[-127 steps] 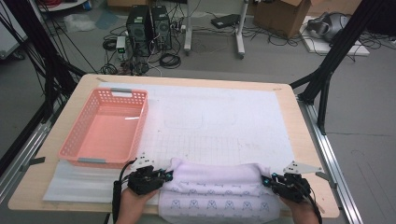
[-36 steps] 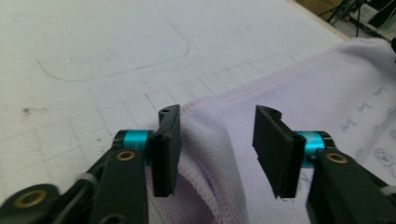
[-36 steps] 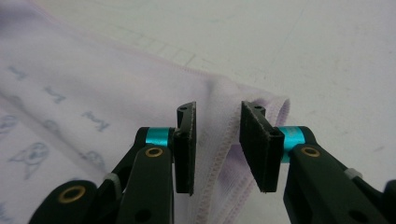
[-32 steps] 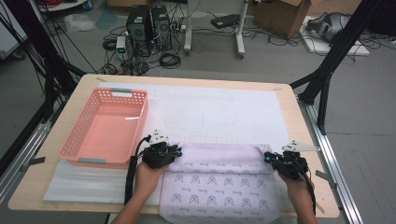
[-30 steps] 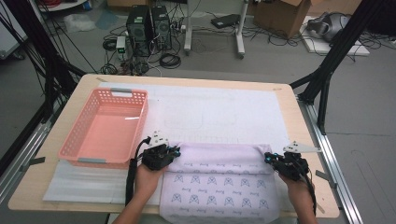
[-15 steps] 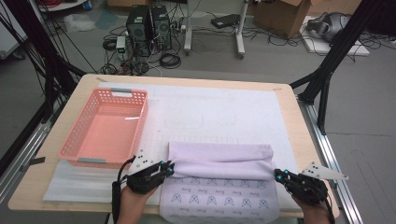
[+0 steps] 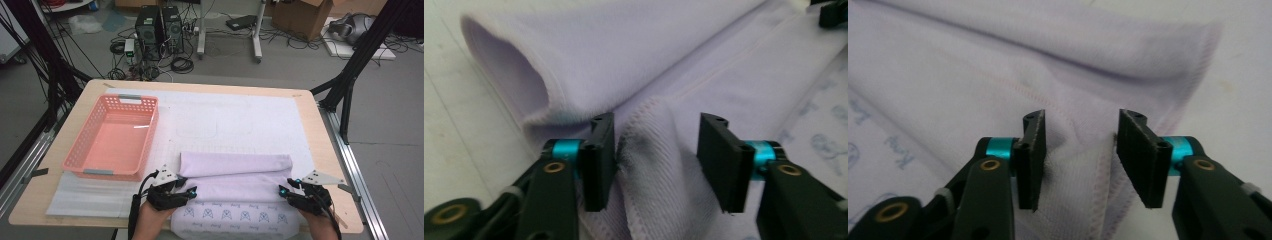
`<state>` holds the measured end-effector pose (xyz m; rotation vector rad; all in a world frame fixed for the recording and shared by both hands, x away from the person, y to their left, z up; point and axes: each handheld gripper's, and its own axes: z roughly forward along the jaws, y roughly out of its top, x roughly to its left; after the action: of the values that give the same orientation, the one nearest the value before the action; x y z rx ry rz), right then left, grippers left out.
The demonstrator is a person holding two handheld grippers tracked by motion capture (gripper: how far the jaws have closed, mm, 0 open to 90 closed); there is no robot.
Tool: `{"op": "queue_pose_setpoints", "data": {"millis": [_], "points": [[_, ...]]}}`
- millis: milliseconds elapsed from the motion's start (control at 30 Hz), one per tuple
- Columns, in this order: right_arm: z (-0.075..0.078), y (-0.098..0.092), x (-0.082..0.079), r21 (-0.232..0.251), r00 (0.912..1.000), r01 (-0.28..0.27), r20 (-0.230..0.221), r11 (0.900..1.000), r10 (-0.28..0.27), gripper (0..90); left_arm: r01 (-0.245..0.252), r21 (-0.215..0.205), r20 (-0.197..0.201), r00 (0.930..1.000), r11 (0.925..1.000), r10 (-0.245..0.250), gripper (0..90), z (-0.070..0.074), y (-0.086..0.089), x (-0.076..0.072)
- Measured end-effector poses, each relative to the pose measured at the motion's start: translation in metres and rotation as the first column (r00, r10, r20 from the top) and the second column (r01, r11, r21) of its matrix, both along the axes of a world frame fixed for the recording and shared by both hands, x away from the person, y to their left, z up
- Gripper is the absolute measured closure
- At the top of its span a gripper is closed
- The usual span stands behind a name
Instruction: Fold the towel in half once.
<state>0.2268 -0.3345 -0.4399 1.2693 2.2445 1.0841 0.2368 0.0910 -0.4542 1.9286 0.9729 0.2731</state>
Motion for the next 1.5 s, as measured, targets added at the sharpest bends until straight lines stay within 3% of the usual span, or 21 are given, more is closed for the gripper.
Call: {"op": "queue_pose_setpoints", "data": {"millis": [33,100,200,333,433,567,633,667,700,733,800,833,900,967,1100,1200,1267,1367,1433,1500], "points": [[-0.004,0.001,0.001,-0.005,0.9996,-0.016,-0.024,1.000,0.016,66.7,-0.002,0.007,-0.001,1.0000,1.0000,0.002,68.0,0.001,-0.001,-0.001],[-0.005,0.000,-0.001,0.014,0.9991,-0.032,-0.027,0.999,0.033,78.6,-0.002,0.004,-0.007,1.0000,1.0000,0.002,83.1,0.001,-0.001,-0.002],[0.001,0.000,-0.011,0.006,0.9979,-0.064,-0.009,0.998,0.064,81.5,0.020,-0.029,0.018,0.9997,0.9994,-0.019,85.2,0.009,0.004,-0.012],[0.009,-0.004,-0.026,0.036,0.9956,-0.094,0.000,0.995,0.094,81.4,0.040,-0.067,0.040,0.9985,0.9970,-0.037,85.1,0.016,0.012,-0.023],[0.011,-0.006,-0.036,0.063,0.9940,-0.109,-0.001,0.992,0.109,81.3,0.047,-0.077,0.038,0.9983,0.9959,-0.045,84.9,0.016,0.015,-0.029],[0.012,-0.006,-0.047,0.055,0.9927,-0.118,-0.018,0.991,0.120,81.2,0.069,-0.077,0.024,0.9974,0.9946,-0.067,84.5,0.012,0.015,-0.039],[0.010,-0.008,-0.052,0.065,0.9909,-0.126,-0.041,0.990,0.128,79.0,0.094,-0.094,0.029,0.9953,0.9911,-0.092,80.9,0.010,0.016,-0.041],[0.009,-0.010,-0.053,0.081,0.9903,-0.125,-0.052,0.989,0.129,73.4,0.099,-0.106,0.042,0.9945,0.9894,-0.095,74.1,0.010,0.017,-0.040],[0.009,-0.012,-0.053,0.101,0.9929,-0.108,-0.039,0.989,0.112,63.0,0.088,-0.122,0.052,0.9953,0.9886,-0.082,60.6,0.011,0.017,-0.038],[0.010,-0.014,-0.052,0.124,0.9956,-0.088,-0.020,0.988,0.091,60.0,0.071,-0.142,0.054,0.9964,0.9874,-0.064,50.3,0.013,0.018,-0.034],[0.016,-0.017,-0.049,0.155,0.9976,-0.067,0.030,0.986,0.063,59.1,0.041,-0.186,0.071,0.9971,0.9817,-0.029,46.2,0.018,0.023,-0.027],[0.019,-0.018,-0.046,0.150,0.9978,-0.051,0.050,0.987,0.044,59.0,0.030,-0.188,0.085,0.9963,0.9816,-0.014,45.9,0.020,0.025,-0.023],[0.020,-0.017,-0.039,0.123,0.9978,-0.004,0.066,0.992,-0.004,60.5,0.003,-0.167,0.079,0.9968,0.9859,0.011,47.9,0.021,0.028,-0.013],[0.014,-0.016,-0.030,0.089,0.9986,0.026,0.043,0.996,-0.030,62.0,-0.038,-0.144,0.041,0.9982,0.9889,0.044,50.1,0.016,0.030,-0.002],[-0.001,-0.009,-0.015,-0.006,0.9994,0.034,0.002,0.999,-0.034,66.8,-0.047,-0.085,-0.030,0.9986,0.9953,0.044,54.8,0.004,0.025,0.011],[-0.006,-0.008,-0.015,-0.025,0.9995,0.030,-0.006,0.999,-0.030,74.5,-0.034,-0.022,-0.027,0.9991,0.9992,0.033,61.8,-0.001,0.017,0.009],[-0.005,-0.008,-0.016,-0.047,0.9999,0.008,0.007,0.999,-0.007,86.5,-0.046,0.019,-0.005,0.9989,0.9988,0.046,71.2,0.000,0.014,0.007],[-0.004,-0.011,-0.017,-0.042,1.0000,0.009,-0.003,0.999,-0.009,86.2,-0.045,0.008,-0.004,0.9990,0.9989,0.045,71.8,0.001,0.015,0.007],[-0.003,-0.012,-0.017,-0.027,0.9997,0.022,0.003,0.999,-0.022,69.8,-0.034,-0.033,0.004,0.9994,0.9989,0.034,59.0,0.003,0.017,0.010],[0.001,-0.016,-0.016,0.008,0.9990,0.028,0.034,1.000,-0.028,63.7,-0.029,-0.066,0.043,0.9985,0.9974,0.032,52.4,0.009,0.020,0.017]]}}
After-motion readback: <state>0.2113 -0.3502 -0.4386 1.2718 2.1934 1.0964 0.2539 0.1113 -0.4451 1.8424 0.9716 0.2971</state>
